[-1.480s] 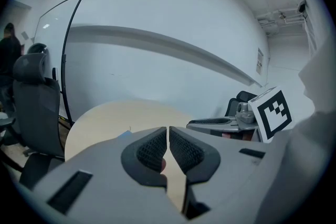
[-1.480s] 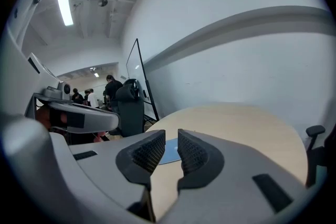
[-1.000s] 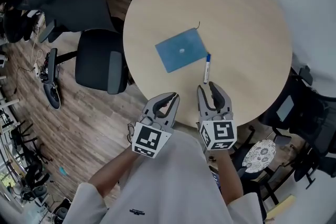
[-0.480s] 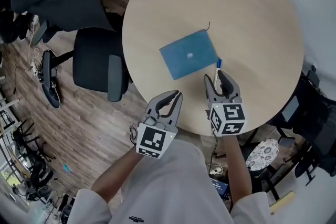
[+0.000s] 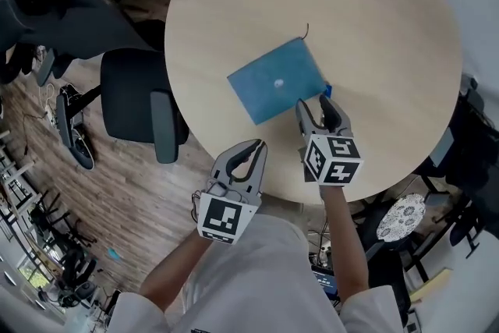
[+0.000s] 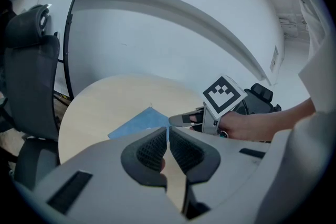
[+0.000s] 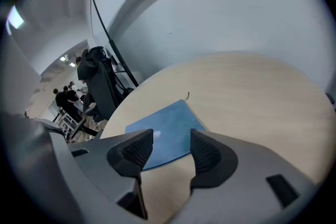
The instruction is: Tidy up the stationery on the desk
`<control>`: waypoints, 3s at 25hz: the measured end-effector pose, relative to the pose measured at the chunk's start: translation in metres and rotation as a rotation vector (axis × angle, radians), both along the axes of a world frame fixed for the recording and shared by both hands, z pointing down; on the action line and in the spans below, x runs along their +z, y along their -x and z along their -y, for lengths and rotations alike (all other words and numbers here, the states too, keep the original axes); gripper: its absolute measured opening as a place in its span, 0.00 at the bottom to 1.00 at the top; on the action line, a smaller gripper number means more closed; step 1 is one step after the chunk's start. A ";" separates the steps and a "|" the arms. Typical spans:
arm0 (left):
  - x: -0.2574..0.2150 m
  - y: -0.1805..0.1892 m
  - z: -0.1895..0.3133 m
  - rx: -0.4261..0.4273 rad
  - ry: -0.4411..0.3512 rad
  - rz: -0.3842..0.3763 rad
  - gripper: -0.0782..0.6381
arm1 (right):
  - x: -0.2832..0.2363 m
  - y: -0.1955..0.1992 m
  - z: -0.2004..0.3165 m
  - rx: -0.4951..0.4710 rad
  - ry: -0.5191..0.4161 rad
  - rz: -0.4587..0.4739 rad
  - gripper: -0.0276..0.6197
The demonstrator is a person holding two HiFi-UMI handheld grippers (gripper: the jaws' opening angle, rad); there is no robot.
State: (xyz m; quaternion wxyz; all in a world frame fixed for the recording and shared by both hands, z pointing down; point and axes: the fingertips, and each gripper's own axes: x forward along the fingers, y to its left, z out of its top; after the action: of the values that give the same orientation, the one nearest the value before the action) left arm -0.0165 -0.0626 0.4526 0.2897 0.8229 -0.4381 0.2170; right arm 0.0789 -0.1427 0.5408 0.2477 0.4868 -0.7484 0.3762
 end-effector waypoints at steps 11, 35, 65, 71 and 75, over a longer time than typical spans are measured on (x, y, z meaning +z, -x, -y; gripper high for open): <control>0.023 0.001 -0.002 0.024 0.020 0.010 0.15 | 0.043 -0.005 -0.007 0.156 0.114 0.060 0.41; 0.143 -0.004 0.025 0.079 0.192 0.093 0.15 | 0.067 -0.022 0.023 0.193 0.106 0.008 0.47; 0.148 0.001 0.022 0.098 0.225 0.102 0.15 | 0.044 -0.016 0.042 0.121 0.119 0.031 0.15; 0.136 -0.002 0.016 0.108 0.196 0.094 0.15 | 0.042 -0.029 0.023 -0.047 0.122 -0.102 0.15; 0.133 -0.004 0.015 0.100 0.189 0.092 0.15 | 0.038 -0.047 0.010 -0.103 0.120 -0.174 0.15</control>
State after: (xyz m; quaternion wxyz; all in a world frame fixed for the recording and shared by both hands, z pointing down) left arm -0.0129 -0.0771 0.5853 0.3345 0.8018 -0.3870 0.3089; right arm 0.1257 -0.1528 0.5791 0.3595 0.4627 -0.7244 0.3632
